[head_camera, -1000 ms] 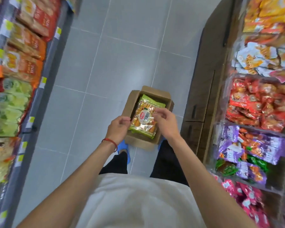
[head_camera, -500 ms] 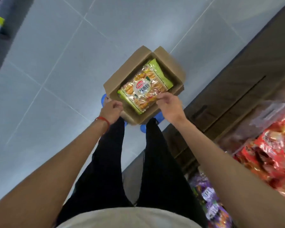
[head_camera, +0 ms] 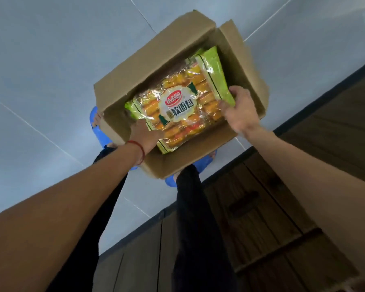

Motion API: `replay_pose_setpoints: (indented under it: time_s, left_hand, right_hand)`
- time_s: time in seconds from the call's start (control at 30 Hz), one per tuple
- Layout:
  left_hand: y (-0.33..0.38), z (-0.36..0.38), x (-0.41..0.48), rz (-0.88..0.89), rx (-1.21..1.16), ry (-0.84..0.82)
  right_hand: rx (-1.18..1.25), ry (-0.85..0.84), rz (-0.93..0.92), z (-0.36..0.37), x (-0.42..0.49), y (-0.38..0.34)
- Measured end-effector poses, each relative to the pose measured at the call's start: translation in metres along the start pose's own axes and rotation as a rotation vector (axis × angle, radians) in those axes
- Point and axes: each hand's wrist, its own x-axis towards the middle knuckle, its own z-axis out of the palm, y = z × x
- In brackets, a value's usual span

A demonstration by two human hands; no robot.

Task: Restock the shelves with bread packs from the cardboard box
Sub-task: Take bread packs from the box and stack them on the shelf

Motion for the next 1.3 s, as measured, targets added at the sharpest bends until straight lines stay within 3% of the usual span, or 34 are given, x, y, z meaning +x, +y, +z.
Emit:
replay_pose_setpoints:
  time_s: [0.1, 0.27, 0.4, 0.73, 0.93, 1.3]
  left_hand:
    - [-0.006, 0.022, 0.036, -0.102, -0.126, 0.150]
    - [-0.011, 0.059, 0.080, -0.090, -0.553, 0.303]
    - [-0.009, 0.071, 0.091, -0.187, -0.855, 0.337]
    - [-0.012, 0.032, 0.059, -0.089, -0.588, 0.360]
    - [-0.030, -0.011, -0.009, -0.011, -0.568, 0.303]
    - [-0.028, -0.176, -0.164, 0.214, -0.360, 0.287]
  right_hand:
    - [-0.011, 0.031, -0.009, 0.012, 0.042, 0.013]
    - [0.154, -0.072, 0.027, 0.037, 0.099, 0.034]
    - [0.230, -0.091, 0.015, 0.050, 0.111, 0.047]
    - [0.187, -0.166, 0.076, 0.034, 0.048, 0.016]
    - [0.127, -0.188, 0.086, 0.005, -0.018, -0.014]
    - [0.340, -0.095, 0.068, -0.040, -0.204, -0.137]
